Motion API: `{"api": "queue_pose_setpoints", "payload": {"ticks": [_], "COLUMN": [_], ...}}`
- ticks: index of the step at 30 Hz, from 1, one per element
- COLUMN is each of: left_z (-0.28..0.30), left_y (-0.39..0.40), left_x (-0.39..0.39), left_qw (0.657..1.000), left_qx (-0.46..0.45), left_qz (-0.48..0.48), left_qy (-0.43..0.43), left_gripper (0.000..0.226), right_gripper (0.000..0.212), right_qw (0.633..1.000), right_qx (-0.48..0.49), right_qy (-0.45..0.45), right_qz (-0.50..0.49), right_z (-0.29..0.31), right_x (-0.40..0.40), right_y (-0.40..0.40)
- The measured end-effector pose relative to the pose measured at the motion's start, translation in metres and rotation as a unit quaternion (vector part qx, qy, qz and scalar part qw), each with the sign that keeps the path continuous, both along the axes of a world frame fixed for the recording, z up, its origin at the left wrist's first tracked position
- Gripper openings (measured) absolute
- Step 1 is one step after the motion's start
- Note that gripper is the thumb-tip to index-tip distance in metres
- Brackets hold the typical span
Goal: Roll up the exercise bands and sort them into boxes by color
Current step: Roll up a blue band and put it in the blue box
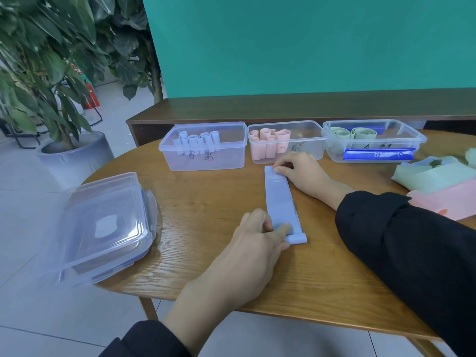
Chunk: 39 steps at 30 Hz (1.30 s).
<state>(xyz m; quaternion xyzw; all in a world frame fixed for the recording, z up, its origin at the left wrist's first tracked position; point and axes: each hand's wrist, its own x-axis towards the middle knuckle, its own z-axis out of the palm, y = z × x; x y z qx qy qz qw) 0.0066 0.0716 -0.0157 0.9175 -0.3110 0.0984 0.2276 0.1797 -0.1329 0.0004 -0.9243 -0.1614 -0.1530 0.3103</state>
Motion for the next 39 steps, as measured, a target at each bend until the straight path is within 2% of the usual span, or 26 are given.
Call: {"api": "queue_pose_setpoints", "payload": {"ticks": [6,8,10,13,15,18,22,31,39], "left_z": [-0.002,-0.004,-0.006,0.000,0.003,0.003,0.005,0.008,0.013], "left_y": [0.001,-0.002,-0.003,-0.004,-0.003,-0.003,-0.004,-0.004,0.019], "left_x": [0.001,0.004,0.009,0.009,0.007,0.006,0.005,-0.001,-0.049], "left_qw": [0.998,0.998,0.998,0.997,0.995,0.994,0.994,0.994,0.991], "left_qx": [0.041,0.043,0.010,-0.060,-0.089,-0.091,-0.095,-0.099,-0.120], "left_qz": [-0.010,-0.029,-0.035,-0.026,-0.019,-0.011,-0.015,-0.013,-0.050], "left_qy": [-0.038,-0.044,-0.053,-0.052,-0.046,-0.059,-0.052,-0.039,-0.021], "left_gripper": [0.042,0.058,0.064,0.056,0.042,0.020,0.009,0.003,0.010], "right_gripper": [0.009,0.010,0.011,0.011,0.011,0.011,0.010,0.011,0.007], "right_qw": [1.000,1.000,1.000,1.000,1.000,1.000,0.999,0.995,0.997], "right_qx": [0.005,0.002,-0.003,-0.002,0.003,0.019,0.038,0.083,0.069], "right_qy": [0.003,0.005,0.006,0.008,0.012,0.017,0.013,-0.012,0.037], "right_qz": [-0.008,-0.008,-0.009,-0.009,-0.009,-0.010,-0.018,-0.048,-0.002], "right_z": [0.000,0.000,0.000,-0.001,0.000,0.002,0.003,0.015,0.026], "right_x": [0.002,0.001,0.002,0.002,0.002,0.002,0.004,-0.010,-0.051], "right_y": [0.001,0.002,0.002,0.002,0.002,0.001,0.001,0.000,0.010]}}
